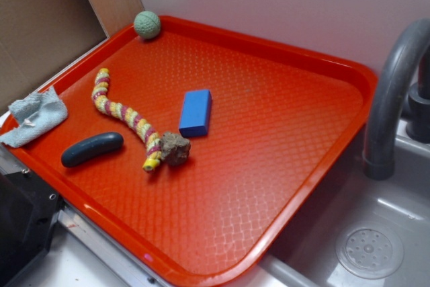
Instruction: Grab the blue cloth.
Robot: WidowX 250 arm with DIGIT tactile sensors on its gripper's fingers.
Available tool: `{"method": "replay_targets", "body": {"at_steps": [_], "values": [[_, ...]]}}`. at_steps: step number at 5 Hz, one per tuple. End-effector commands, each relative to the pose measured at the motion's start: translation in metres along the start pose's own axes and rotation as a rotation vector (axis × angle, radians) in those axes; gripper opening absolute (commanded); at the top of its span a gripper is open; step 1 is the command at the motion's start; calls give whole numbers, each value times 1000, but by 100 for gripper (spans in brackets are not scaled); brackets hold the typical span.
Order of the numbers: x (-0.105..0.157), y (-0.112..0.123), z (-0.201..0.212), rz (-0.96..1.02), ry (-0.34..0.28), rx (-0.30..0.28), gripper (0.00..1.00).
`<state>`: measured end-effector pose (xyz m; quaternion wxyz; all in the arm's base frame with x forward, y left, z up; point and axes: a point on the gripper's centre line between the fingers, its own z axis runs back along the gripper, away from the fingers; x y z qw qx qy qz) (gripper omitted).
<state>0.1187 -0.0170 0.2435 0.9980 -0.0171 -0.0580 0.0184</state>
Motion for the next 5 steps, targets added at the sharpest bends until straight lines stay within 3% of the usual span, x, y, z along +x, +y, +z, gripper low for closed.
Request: {"method": "replay_targets", "body": {"at_steps": [1, 2, 3, 4, 5], "values": [[0, 0, 0, 0, 0, 0, 100], [27, 49, -52, -41, -11, 158, 100], [41, 88, -98, -85, -50, 225, 100], [39, 121, -145, -119, -54, 255, 100], [17, 140, -185, -119, 45, 248, 100]]}}
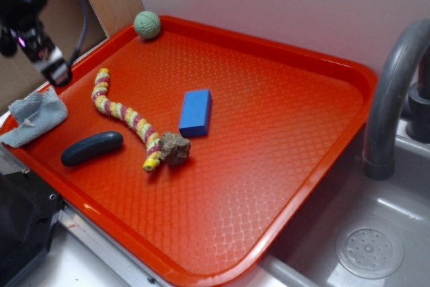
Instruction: Grab the blue cloth.
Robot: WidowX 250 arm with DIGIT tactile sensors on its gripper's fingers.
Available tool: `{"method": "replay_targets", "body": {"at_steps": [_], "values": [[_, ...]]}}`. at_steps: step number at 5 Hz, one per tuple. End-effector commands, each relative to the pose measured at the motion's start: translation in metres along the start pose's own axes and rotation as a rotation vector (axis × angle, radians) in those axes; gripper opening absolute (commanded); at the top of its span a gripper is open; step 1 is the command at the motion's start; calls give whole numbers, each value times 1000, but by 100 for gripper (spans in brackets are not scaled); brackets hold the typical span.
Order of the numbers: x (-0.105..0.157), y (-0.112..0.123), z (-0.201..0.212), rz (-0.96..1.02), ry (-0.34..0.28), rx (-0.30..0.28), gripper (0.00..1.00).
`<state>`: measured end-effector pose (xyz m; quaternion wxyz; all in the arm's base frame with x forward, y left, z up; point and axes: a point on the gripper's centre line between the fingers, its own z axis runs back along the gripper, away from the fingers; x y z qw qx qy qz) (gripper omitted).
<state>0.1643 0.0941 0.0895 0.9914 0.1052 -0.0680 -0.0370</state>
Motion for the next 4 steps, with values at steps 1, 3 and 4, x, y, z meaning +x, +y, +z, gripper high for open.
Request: {"method": "replay_targets", "body": {"at_steps": [1, 3, 4], "values": [[-45, 9, -65, 10, 188, -96, 100], [-66, 16, -58, 44, 192, 6, 0], [-70, 20, -48, 59, 178, 10, 0]]}}
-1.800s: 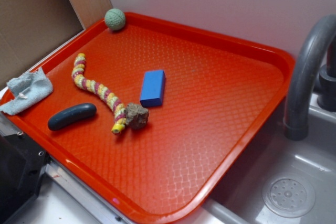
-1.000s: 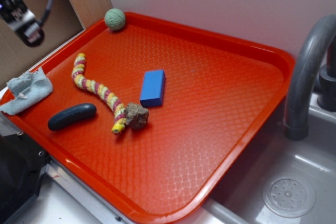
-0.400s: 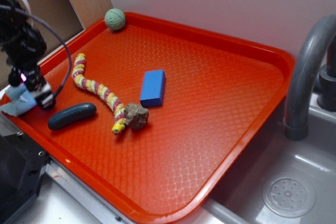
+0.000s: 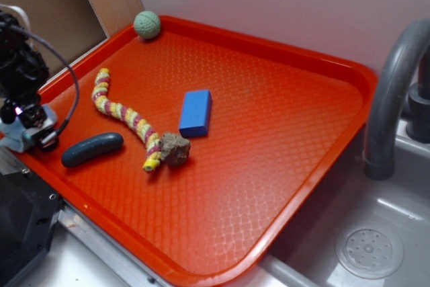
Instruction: Grab the blue cloth.
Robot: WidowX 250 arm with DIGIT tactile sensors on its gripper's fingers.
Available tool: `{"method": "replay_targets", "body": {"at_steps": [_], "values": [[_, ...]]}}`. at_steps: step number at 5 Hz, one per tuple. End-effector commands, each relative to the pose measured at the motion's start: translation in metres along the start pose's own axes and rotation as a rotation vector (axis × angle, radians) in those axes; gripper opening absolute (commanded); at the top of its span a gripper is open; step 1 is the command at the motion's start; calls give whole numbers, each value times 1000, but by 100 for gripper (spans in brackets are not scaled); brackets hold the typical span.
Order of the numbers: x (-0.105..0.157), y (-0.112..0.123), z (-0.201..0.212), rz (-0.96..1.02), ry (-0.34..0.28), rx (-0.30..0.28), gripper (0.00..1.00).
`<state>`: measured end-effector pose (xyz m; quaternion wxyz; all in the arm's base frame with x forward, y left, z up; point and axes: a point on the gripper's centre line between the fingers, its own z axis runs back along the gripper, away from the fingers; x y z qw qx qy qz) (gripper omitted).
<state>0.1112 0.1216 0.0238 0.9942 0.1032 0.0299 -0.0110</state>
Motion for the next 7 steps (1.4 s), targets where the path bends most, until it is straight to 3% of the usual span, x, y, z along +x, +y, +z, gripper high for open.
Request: {"method": "replay_targets", "body": {"at_steps": [1, 2, 3, 4, 5, 6, 7], "values": [[-10, 5, 21, 27, -34, 2, 0], [1, -7, 38, 31, -82, -36, 0], [33, -45, 95, 26, -238, -79, 0], [63, -71, 159, 57, -331, -189, 0], [86, -84, 209, 92, -330, -251, 0], [105, -90, 234, 163, -344, -249, 0], [115, -83, 232, 313, -316, -211, 0]]}}
